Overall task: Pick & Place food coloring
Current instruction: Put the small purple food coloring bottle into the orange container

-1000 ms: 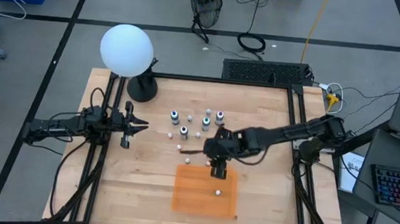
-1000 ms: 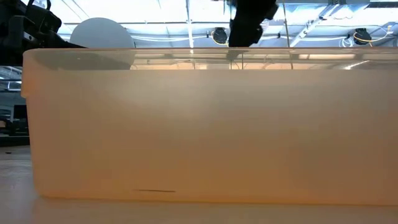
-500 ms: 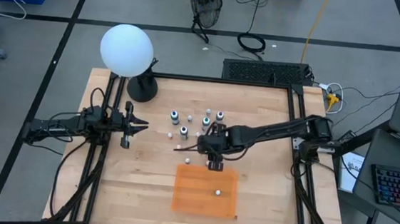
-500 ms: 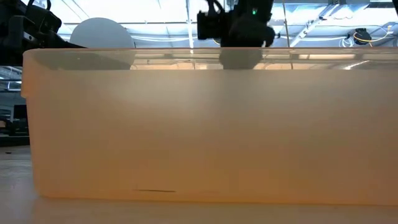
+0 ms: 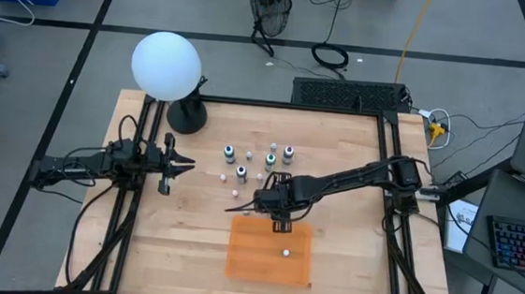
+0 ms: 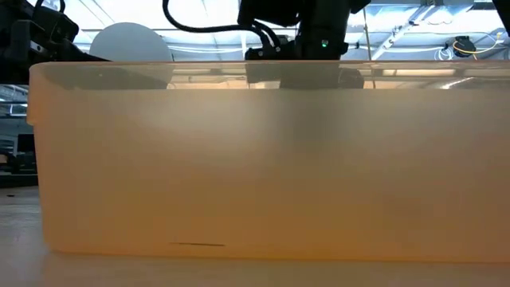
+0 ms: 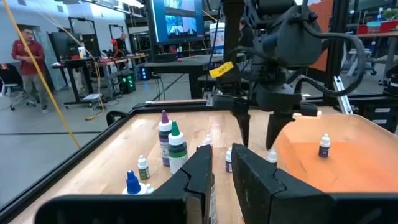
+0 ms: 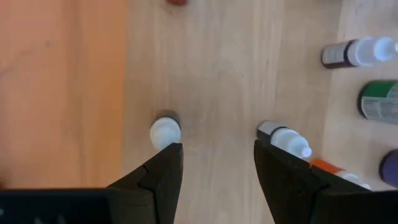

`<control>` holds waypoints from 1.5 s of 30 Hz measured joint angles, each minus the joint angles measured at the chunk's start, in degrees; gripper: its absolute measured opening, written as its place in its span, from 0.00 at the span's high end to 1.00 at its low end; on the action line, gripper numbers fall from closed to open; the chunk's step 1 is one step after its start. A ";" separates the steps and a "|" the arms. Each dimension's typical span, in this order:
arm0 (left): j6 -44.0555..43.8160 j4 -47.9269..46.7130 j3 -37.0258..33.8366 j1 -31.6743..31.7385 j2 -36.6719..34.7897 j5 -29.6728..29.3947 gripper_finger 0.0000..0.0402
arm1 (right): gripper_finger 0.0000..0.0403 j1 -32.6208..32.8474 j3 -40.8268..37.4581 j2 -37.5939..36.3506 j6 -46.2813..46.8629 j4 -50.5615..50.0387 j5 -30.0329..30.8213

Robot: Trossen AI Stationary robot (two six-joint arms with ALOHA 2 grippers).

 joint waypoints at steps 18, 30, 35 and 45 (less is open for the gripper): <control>0.00 -0.01 0.00 0.02 0.01 -0.02 0.83 | 0.54 0.73 -1.04 -0.05 1.44 1.88 -1.05; -0.02 -0.03 0.00 0.02 0.01 -0.01 0.83 | 0.54 1.49 -1.04 -0.05 3.63 1.57 -1.93; -0.02 -0.03 0.00 0.00 0.01 -0.02 0.83 | 0.54 1.49 -1.06 -0.05 4.11 1.55 -3.08; 0.00 -0.03 0.00 0.02 0.01 -0.02 0.83 | 0.54 1.47 -1.06 -0.05 4.14 1.33 -3.08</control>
